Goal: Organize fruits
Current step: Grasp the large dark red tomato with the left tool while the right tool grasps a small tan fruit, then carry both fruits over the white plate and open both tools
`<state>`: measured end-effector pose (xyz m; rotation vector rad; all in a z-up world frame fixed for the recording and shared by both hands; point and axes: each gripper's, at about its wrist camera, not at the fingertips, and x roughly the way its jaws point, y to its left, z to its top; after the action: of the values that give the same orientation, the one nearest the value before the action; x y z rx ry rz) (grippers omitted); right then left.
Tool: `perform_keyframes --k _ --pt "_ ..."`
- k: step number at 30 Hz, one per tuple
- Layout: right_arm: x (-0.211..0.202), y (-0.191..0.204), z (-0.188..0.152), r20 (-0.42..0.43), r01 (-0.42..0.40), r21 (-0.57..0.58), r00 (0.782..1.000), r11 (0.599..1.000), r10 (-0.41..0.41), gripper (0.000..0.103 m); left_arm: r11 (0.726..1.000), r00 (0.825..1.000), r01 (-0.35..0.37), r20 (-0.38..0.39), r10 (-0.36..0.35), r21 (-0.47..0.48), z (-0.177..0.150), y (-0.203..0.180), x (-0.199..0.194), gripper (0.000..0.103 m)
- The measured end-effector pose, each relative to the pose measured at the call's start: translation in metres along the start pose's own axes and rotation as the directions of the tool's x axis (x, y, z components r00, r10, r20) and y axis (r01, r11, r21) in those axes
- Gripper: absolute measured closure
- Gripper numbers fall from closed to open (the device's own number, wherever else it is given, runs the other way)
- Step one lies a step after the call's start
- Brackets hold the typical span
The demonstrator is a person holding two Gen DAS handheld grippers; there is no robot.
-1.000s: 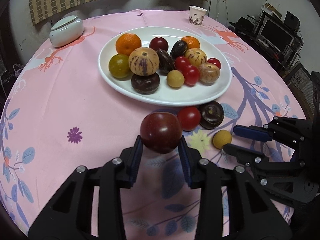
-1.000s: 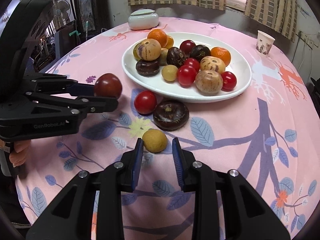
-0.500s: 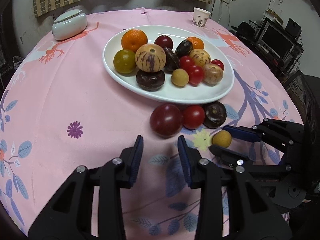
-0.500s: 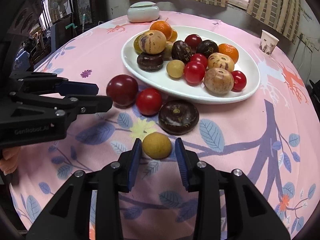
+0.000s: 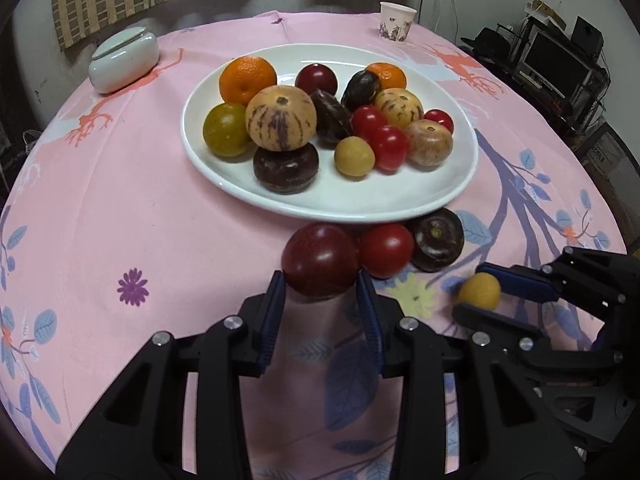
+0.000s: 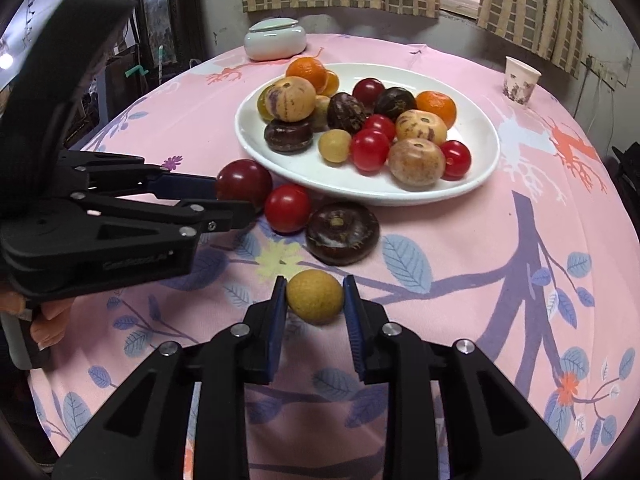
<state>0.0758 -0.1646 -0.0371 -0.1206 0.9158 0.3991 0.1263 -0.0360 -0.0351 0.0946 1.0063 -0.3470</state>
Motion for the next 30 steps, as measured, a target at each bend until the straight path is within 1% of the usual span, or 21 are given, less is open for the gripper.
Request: perform_keyframes --k 2,6,9,12,14,20,23,26,30 --pt "-0.001 -0.002 -0.001 0.004 -0.006 0.005 1.000 1.000 0.006 0.075 1.000 1.000 0.011 -0.007 -0.011 -0.011 0.003 0.002 0.004 0.064" --pt "0.000 -0.004 -0.002 0.004 -0.021 0.010 1.000 1.000 0.021 0.075 1.000 1.000 0.011 -0.003 -0.011 -0.005 0.005 0.001 0.008 0.063" --pt "0.000 -0.005 -0.002 0.006 -0.025 0.013 1.000 1.000 0.025 0.075 1.000 1.000 0.026 0.017 -0.026 -0.008 0.004 0.003 0.009 0.064" --pt "-0.001 -0.005 -0.002 0.008 -0.024 0.014 1.000 1.000 0.024 0.075 1.000 0.999 0.010 0.039 -0.010 0.017 0.001 -0.001 0.008 0.065" --pt "-0.004 -0.006 -0.002 0.013 -0.022 0.017 1.000 1.000 0.022 0.075 1.000 0.999 0.016 0.042 -0.016 0.015 0.000 0.000 0.006 0.065" --pt "-0.009 -0.010 -0.002 0.023 -0.017 0.031 1.000 0.999 0.016 0.075 0.999 0.998 0.032 0.052 -0.032 0.005 -0.007 0.004 -0.013 0.065" --pt "-0.017 -0.012 -0.001 0.037 -0.024 0.037 0.999 0.999 0.023 0.075 0.997 0.997 0.069 0.043 -0.068 -0.031 -0.012 0.011 -0.022 0.065" --pt "-0.034 -0.015 0.005 0.065 -0.033 0.027 0.997 0.999 0.031 0.075 0.996 0.995 0.082 0.067 -0.080 -0.032 -0.011 0.011 -0.037 0.065" --pt "-0.062 -0.020 0.028 0.132 -0.016 -0.015 0.991 1.000 0.018 0.075 0.994 0.985 0.110 0.131 -0.108 -0.010 0.009 0.004 -0.063 0.065"
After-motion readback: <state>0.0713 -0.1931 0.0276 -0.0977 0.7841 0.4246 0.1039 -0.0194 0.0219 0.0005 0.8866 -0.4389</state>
